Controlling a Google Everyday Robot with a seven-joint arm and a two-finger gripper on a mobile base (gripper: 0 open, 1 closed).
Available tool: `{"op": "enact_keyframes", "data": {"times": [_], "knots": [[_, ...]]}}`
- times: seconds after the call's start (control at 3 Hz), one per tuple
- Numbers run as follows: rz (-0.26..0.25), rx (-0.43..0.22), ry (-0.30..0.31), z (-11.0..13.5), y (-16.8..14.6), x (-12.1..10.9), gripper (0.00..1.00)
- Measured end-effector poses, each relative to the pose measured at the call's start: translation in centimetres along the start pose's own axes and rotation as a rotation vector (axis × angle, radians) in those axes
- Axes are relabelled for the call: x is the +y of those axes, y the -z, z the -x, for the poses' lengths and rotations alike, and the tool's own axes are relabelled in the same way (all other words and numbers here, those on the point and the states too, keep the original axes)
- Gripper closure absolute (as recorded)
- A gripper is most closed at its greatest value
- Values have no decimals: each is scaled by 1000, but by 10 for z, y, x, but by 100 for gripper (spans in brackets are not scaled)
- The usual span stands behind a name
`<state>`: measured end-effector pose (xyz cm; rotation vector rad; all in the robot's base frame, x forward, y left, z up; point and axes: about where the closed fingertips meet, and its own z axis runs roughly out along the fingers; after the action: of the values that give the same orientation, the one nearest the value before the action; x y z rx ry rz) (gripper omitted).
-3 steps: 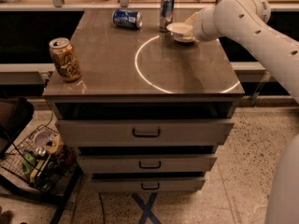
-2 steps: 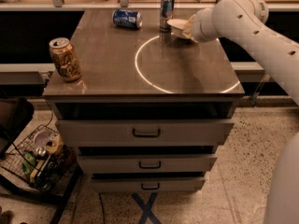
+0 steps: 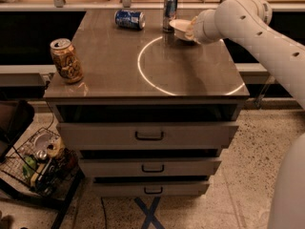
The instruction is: Move paper bowl near orange can
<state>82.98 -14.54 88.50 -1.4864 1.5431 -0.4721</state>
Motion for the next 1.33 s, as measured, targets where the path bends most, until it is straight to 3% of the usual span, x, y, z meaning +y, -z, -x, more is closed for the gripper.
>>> {"op": "enact_keyframes", "data": {"times": [0.33, 0.67, 1.0, 1.33], "knots": [[-9, -2, 7, 0, 3, -6, 100], [-51, -29, 13, -3, 27, -21, 100], [-105, -108, 18, 2, 70, -32, 100], [-142, -209, 50, 25, 118, -35, 100]]}}
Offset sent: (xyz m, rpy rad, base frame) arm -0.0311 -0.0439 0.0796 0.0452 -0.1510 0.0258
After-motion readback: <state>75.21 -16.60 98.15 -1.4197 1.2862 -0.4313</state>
